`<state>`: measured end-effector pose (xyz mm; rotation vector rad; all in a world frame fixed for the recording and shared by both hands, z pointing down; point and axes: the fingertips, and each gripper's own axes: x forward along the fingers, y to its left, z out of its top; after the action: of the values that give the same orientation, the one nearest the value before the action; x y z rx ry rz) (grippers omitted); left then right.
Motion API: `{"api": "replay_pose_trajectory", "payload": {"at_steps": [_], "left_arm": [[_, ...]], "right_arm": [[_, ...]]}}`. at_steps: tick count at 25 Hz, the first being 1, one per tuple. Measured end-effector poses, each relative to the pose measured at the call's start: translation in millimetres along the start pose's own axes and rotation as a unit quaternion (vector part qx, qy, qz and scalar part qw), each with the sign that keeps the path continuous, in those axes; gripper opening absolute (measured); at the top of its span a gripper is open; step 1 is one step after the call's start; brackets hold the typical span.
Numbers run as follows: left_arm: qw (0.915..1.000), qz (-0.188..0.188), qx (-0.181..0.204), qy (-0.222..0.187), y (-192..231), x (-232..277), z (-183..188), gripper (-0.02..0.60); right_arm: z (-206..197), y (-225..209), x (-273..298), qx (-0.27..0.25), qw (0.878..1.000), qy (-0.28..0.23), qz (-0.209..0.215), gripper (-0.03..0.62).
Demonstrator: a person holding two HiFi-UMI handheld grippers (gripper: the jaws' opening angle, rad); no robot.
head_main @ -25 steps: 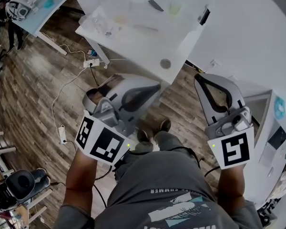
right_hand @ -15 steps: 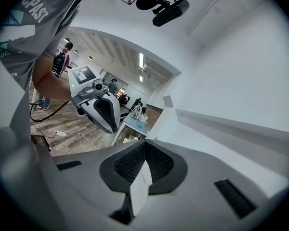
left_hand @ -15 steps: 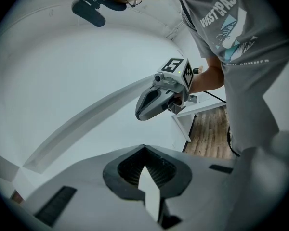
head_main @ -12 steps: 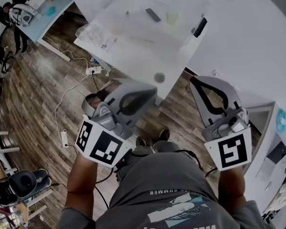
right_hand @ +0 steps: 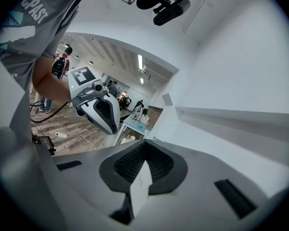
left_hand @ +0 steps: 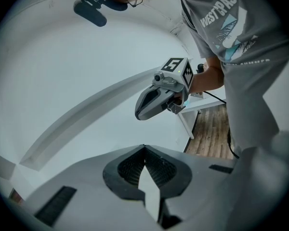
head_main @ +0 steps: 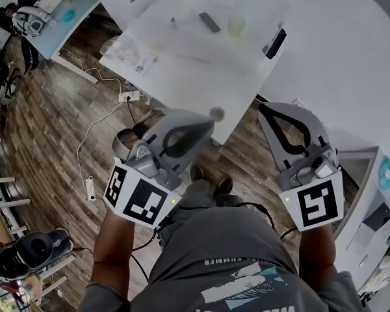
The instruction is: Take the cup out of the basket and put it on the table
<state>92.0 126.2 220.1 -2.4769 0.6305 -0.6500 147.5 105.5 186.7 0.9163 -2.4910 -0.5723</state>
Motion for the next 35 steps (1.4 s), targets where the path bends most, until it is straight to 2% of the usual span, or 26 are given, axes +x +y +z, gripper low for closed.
{"api": "replay_pose_trajectory", "payload": {"at_steps": [10, 18, 23, 35], "left_arm": [[0.9994, -0.018, 0.014, -0.027, 56.1, 5.5, -30.1, 0.009], [0.9982, -0.029, 0.026, -0.046, 83.2, 5.3, -49.2, 0.009], [0.9984, -0.03, 0.022, -0.043, 94.0, 18.7, -52.0, 0.009], [1.0, 0.001, 0.0, 0.005, 121.5, 79.7, -55.2, 0.009]], "right_arm": [[4.2, -24.2, 56.4, 0.008, 0.999, 0.022, -0.027, 0.012], [10.3, -35.5, 85.9, 0.001, 0.998, 0.032, -0.051, 0.012], [3.8, -51.1, 95.9, -0.004, 0.999, 0.032, -0.042, 0.012], [-38.5, -108.6, 117.5, 0.003, 1.0, 0.002, 0.005, 0.012]]}}
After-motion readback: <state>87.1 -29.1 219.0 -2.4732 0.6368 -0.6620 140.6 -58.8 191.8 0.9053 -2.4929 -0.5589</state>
